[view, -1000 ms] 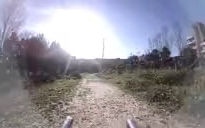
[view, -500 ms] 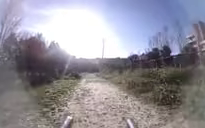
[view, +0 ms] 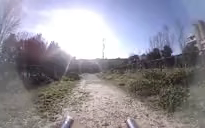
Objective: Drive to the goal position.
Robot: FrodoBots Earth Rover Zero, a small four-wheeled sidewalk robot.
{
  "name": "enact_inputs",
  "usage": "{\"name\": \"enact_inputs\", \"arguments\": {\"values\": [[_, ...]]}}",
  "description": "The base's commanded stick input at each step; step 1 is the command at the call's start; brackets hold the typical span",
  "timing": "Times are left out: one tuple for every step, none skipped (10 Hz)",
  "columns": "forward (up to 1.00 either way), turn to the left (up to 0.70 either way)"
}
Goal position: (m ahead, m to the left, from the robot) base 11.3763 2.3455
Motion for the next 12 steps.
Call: {"name": "enact_inputs", "arguments": {"values": [[0.50,0.00],[0.50,0.00],[0.50,0.00],[0.50,0.00],[0.50,0.00],[0.50,0.00],[0.50,0.00],[0.50,0.00],[0.50,0.00],[0.50,0.00],[0.50,0.00],[0.50,0.00]]}}
